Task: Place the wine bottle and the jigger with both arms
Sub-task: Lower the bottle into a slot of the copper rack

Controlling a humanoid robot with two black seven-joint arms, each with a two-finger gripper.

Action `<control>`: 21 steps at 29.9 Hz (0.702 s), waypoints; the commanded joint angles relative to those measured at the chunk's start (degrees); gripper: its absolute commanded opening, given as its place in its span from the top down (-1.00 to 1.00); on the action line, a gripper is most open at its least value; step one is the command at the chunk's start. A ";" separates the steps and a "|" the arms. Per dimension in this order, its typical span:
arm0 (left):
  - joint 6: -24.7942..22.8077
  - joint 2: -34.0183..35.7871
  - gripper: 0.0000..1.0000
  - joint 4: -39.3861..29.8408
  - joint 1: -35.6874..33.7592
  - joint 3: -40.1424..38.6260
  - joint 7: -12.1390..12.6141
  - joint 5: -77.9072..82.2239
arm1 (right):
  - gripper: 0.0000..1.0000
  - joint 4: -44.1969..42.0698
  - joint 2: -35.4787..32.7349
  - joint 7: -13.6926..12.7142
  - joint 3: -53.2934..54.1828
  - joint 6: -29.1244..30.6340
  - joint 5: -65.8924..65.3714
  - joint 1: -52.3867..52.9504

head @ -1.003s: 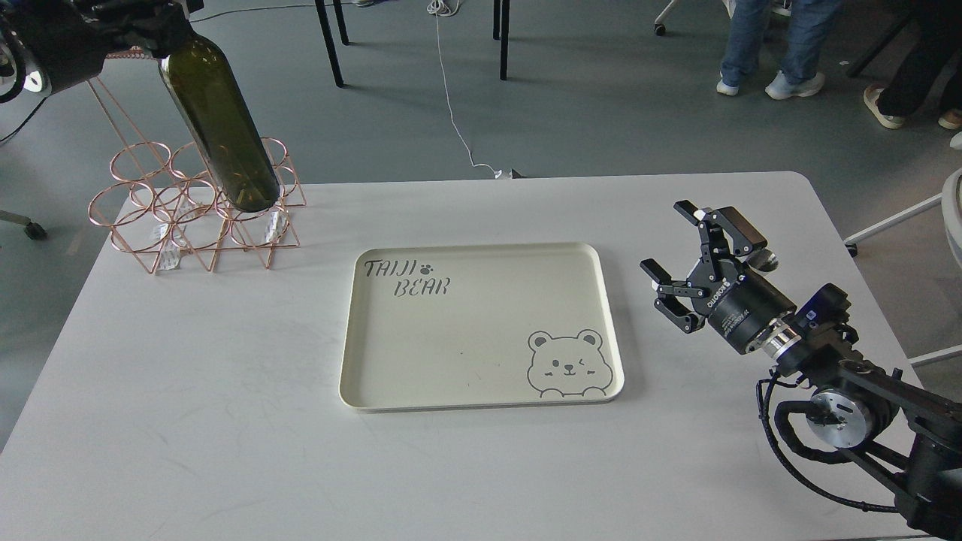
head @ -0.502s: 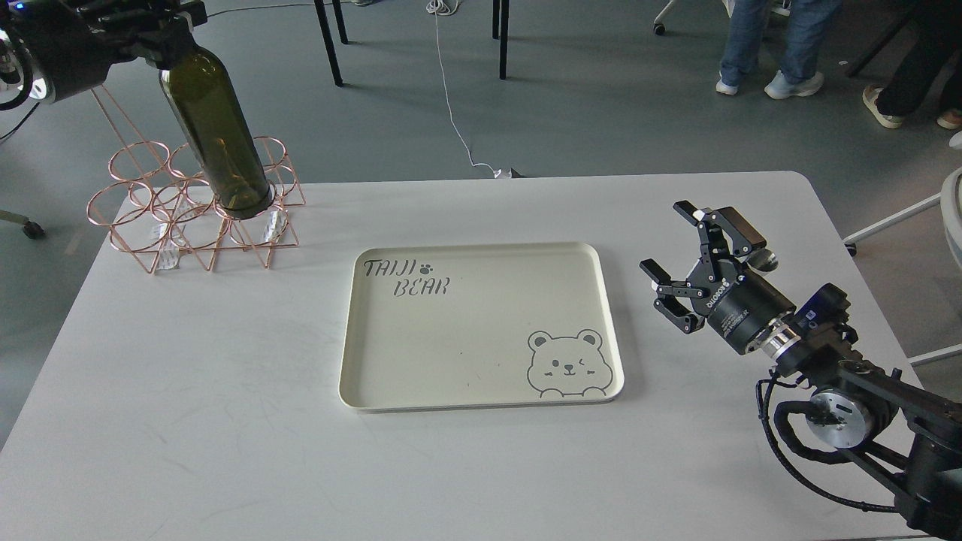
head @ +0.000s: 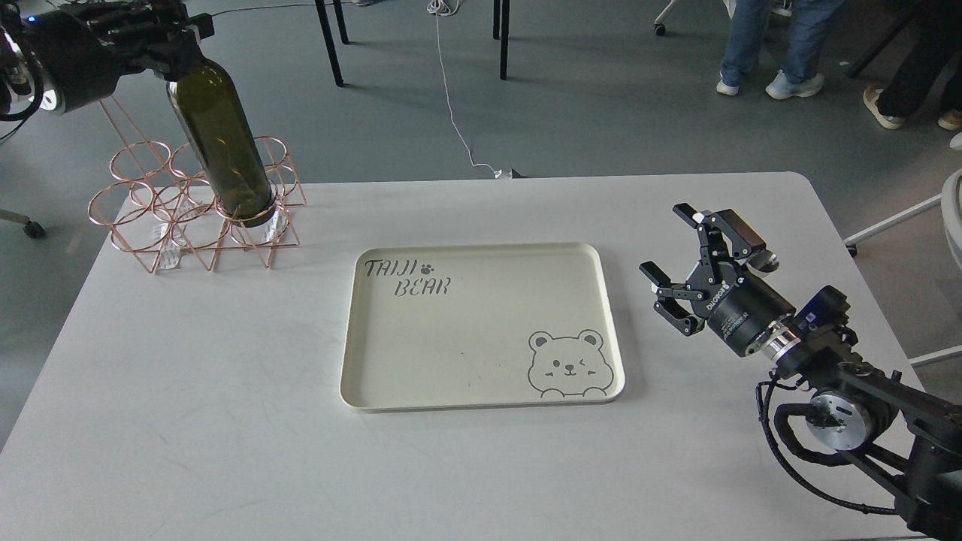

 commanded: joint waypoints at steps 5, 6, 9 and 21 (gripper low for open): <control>0.33 -1.26 0.76 0.16 1.21 -0.01 -0.01 -0.33 | -0.98 0.01 0.00 0.01 0.00 -0.03 0.00 -0.45; 0.42 -1.35 0.75 0.16 1.65 -0.01 -0.01 -0.33 | -0.98 0.01 0.00 0.01 0.00 -0.03 0.00 -0.53; 1.12 -1.61 0.73 0.33 2.53 -0.10 -0.01 -0.42 | -0.98 0.01 -0.09 0.01 0.00 0.06 0.00 -0.53; 2.36 -3.45 0.52 2.27 4.55 -0.18 -0.01 -0.68 | -0.98 -0.08 0.00 0.01 0.00 -0.03 0.00 -0.62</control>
